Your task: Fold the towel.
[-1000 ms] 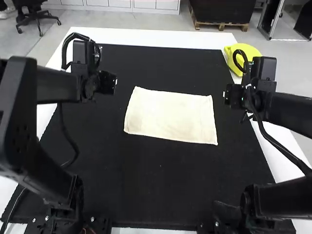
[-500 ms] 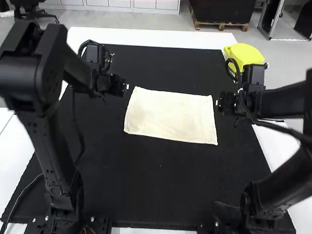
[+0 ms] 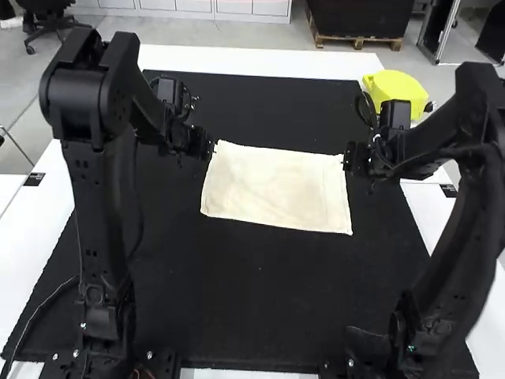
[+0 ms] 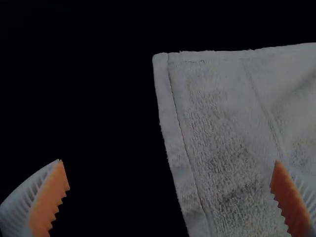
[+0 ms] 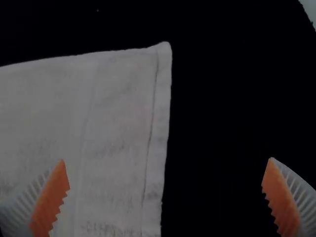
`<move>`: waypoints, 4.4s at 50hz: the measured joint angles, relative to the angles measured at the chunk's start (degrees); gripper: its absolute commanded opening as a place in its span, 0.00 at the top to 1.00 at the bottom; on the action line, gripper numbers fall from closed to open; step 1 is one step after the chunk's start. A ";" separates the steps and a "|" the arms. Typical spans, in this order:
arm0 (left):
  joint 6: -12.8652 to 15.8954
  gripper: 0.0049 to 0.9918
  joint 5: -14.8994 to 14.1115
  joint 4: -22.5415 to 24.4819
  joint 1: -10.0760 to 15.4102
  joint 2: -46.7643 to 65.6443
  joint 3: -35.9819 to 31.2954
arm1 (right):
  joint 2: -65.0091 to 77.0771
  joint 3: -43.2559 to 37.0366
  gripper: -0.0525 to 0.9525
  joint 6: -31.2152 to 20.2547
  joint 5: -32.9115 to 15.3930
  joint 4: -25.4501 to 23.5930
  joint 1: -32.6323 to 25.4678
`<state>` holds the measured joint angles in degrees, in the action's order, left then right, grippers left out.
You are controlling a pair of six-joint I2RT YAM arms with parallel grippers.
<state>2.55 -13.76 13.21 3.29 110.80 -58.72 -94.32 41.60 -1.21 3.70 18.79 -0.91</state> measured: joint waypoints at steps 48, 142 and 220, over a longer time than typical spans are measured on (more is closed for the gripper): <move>1.29 0.04 0.24 2.91 1.55 10.67 -7.91 | -17.84 10.32 0.05 1.27 -0.02 5.01 3.06; 3.69 0.98 1.05 5.90 4.72 17.11 -10.38 | -26.67 16.70 0.97 0.15 4.74 5.29 -0.13; 3.65 0.98 1.27 1.07 3.56 -2.75 3.48 | -3.32 3.85 0.97 2.08 13.27 -4.59 -2.60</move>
<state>6.20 -12.49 14.28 6.85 108.05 -55.24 -97.65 45.45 0.86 16.97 14.20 -3.51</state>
